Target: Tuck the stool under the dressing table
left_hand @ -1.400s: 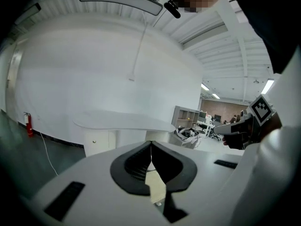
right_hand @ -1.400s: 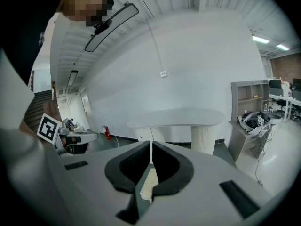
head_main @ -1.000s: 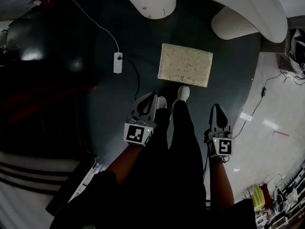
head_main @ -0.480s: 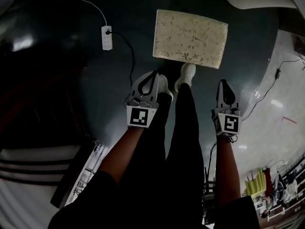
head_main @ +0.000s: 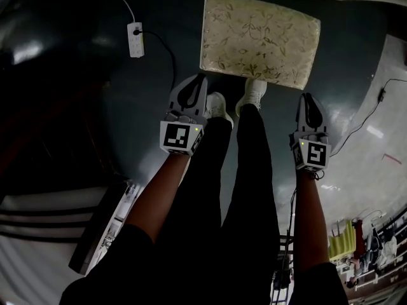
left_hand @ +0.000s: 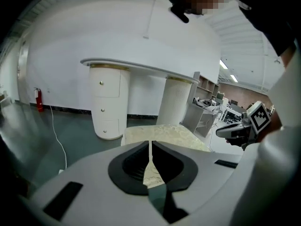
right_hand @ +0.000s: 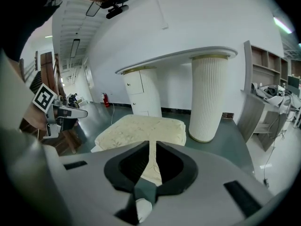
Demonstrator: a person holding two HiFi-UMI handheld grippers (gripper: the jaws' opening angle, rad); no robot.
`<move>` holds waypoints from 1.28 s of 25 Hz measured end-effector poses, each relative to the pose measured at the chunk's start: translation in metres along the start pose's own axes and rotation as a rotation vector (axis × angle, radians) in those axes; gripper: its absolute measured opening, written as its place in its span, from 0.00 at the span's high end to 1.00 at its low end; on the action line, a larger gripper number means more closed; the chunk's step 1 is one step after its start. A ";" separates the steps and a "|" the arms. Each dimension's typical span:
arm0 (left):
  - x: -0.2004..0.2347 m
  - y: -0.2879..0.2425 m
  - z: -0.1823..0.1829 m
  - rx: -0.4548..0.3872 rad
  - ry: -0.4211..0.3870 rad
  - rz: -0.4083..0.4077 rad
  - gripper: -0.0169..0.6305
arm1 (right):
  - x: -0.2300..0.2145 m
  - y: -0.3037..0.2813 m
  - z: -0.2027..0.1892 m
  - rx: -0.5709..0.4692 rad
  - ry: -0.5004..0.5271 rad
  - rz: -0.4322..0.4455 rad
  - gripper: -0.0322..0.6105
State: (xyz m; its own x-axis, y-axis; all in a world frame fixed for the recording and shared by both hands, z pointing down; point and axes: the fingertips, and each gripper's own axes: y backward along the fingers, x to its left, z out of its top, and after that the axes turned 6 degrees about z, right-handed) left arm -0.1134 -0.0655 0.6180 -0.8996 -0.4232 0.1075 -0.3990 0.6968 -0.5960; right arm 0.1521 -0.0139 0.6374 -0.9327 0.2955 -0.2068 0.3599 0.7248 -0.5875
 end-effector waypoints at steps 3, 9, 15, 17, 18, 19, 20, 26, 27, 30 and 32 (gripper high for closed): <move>0.004 -0.012 -0.024 0.028 0.073 -0.018 0.94 | -0.012 -0.012 -0.022 0.024 0.002 -0.026 0.89; 0.019 -0.034 -0.069 0.116 0.068 -0.016 0.74 | -0.017 -0.039 -0.071 0.150 0.020 0.037 0.61; 0.023 -0.054 -0.106 0.190 0.023 -0.060 0.65 | -0.025 -0.043 -0.088 0.139 -0.006 0.069 0.56; 0.021 -0.059 -0.111 0.204 0.005 -0.096 0.65 | -0.024 -0.045 -0.093 0.140 -0.021 0.075 0.56; 0.020 -0.060 -0.112 0.208 -0.009 -0.111 0.65 | -0.022 -0.048 -0.092 0.134 -0.025 0.077 0.55; 0.020 -0.061 -0.112 0.209 -0.020 -0.122 0.65 | -0.021 -0.050 -0.090 0.126 -0.027 0.077 0.55; 0.019 -0.062 -0.113 0.208 -0.026 -0.130 0.65 | -0.020 -0.051 -0.090 0.119 -0.025 0.073 0.55; 0.019 -0.066 -0.111 0.212 -0.053 -0.105 0.64 | -0.021 -0.052 -0.090 0.127 -0.025 0.044 0.55; 0.020 -0.065 -0.111 0.212 -0.047 -0.097 0.64 | -0.020 -0.052 -0.090 0.133 -0.032 0.043 0.55; 0.022 -0.067 -0.110 0.211 -0.038 -0.088 0.64 | -0.019 -0.053 -0.091 0.138 -0.042 0.041 0.55; 0.022 -0.068 -0.109 0.208 -0.030 -0.094 0.64 | -0.019 -0.053 -0.091 0.132 -0.038 0.038 0.55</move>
State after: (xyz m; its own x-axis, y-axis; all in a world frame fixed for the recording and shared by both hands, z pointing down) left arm -0.1252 -0.0590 0.7478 -0.8531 -0.5001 0.1488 -0.4333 0.5202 -0.7360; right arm 0.1529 -0.0017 0.7437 -0.9195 0.2955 -0.2592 0.3912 0.6248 -0.6757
